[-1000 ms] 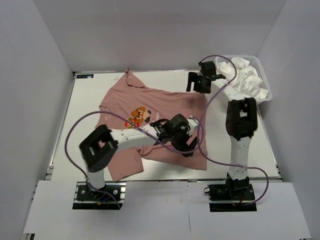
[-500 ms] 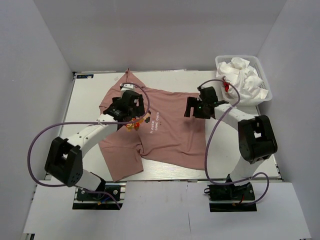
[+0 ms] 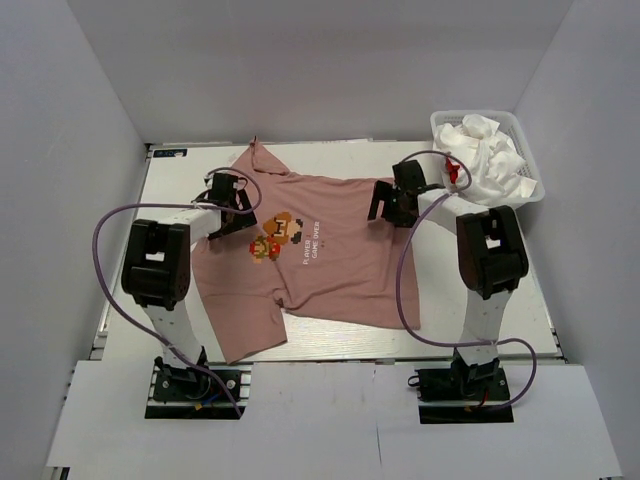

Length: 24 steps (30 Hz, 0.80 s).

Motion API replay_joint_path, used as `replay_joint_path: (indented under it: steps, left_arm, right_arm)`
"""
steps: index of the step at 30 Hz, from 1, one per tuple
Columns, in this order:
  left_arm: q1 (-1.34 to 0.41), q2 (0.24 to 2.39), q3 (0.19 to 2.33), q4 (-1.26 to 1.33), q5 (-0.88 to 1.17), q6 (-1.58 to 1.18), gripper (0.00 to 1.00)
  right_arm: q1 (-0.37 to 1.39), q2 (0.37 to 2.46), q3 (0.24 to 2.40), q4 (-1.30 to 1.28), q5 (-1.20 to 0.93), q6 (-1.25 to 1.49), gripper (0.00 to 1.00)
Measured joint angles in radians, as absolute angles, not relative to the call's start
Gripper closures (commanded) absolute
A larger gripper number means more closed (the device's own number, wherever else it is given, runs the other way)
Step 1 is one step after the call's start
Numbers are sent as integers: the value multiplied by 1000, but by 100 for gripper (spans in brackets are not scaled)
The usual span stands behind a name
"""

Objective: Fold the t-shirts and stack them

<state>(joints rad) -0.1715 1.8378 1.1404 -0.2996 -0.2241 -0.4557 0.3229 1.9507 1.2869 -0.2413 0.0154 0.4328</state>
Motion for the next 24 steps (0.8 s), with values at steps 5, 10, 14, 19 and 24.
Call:
replay_joint_path:
  steps: [5,10,14,19,24]
  left_arm:
    - [-119,1878,1161,-245,-134,-449,0]
    - [-87,1972,1290,-257,-59,-432,0]
    - [-74,2058,1409,-255,-9,-413,0]
    - [-69,2126,1528,-292,83,-385,0]
    - [-71,2101,1591,-418,121,-383,0]
  right_arm:
    - [274,2061,1449,-287,23,437,10]
    - [220,2195,1665,-363,31,432,10]
    - [183,2308,1860,-439,31,410,10]
    - [168,2381,2004,-516,15,317,10]
    - [212,2278,1917,-526,27,208,10]
